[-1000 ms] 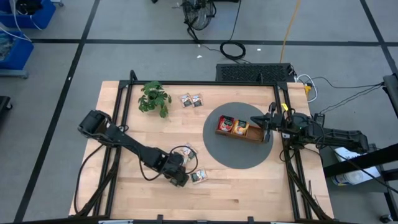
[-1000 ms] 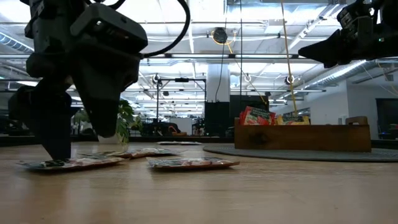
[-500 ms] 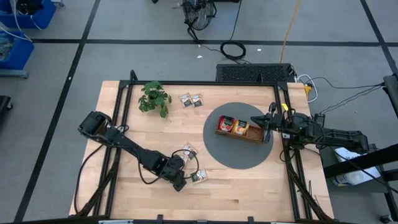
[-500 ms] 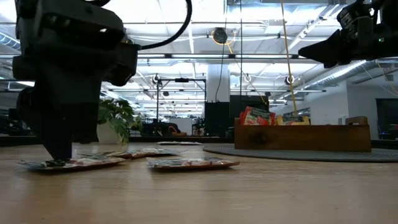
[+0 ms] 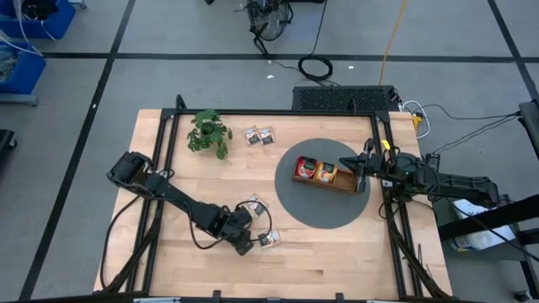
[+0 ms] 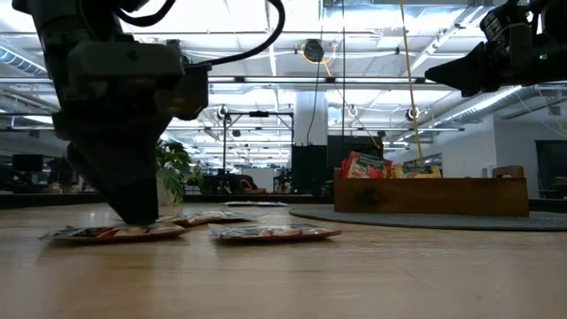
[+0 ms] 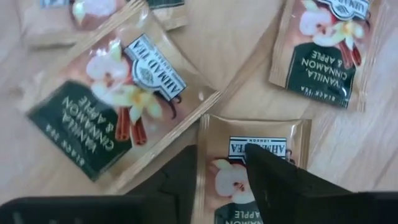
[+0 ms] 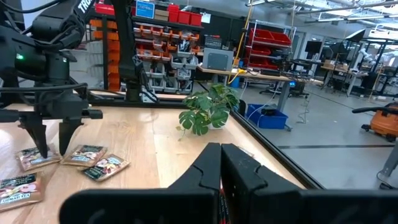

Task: Pick & Place Tea
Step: Put the brown tea bag into the right section of the wooden organizer

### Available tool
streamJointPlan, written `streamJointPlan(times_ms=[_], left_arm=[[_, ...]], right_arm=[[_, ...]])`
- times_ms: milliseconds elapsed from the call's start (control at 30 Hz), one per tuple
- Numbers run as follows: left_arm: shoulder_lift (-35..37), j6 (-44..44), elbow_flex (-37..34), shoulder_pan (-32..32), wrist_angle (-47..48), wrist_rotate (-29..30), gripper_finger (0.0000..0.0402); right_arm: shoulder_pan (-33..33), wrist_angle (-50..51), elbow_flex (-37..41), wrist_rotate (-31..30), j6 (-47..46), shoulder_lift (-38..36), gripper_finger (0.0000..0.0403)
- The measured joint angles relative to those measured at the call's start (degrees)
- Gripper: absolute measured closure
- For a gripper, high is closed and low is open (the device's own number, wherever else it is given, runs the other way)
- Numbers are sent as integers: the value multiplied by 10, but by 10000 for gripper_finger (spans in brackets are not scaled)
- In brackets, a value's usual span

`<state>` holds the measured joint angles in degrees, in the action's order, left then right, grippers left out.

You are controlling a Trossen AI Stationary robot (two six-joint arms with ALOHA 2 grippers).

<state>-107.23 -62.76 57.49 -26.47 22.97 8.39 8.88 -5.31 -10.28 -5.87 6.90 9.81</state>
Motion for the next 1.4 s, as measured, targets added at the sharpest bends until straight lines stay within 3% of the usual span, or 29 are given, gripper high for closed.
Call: streamJointPlan(times_ms=[233,367,433,567,667,800,900,1067,1200,1400], left_arm=[[0,16,2,29,40,-23,253],[23,112,1,45,39,-97,251],[42,130,11,41,56,-101,279],[98,188,55,24,92,-84,377],[113,240,83,9,111,-71,393],[99,341,115,-9,71,-90,398],[70,362,116,-3,79,-93,399],[7,411,115,4,87,-158,399],[-35,419,115,5,87,-185,400],[-54,403,118,12,87,-156,398]], right_arm=[[0,1,0,0,-1,0,403],[0,2,0,0,-2,0,403],[0,5,0,0,-2,0,403],[0,5,0,0,-2,0,403],[0,6,0,-1,-2,2,403],[0,7,0,0,-2,2,403],[0,7,0,0,-2,2,403],[0,5,0,-1,-2,3,403],[0,5,0,0,-5,3,403],[0,4,0,0,-8,3,403]])
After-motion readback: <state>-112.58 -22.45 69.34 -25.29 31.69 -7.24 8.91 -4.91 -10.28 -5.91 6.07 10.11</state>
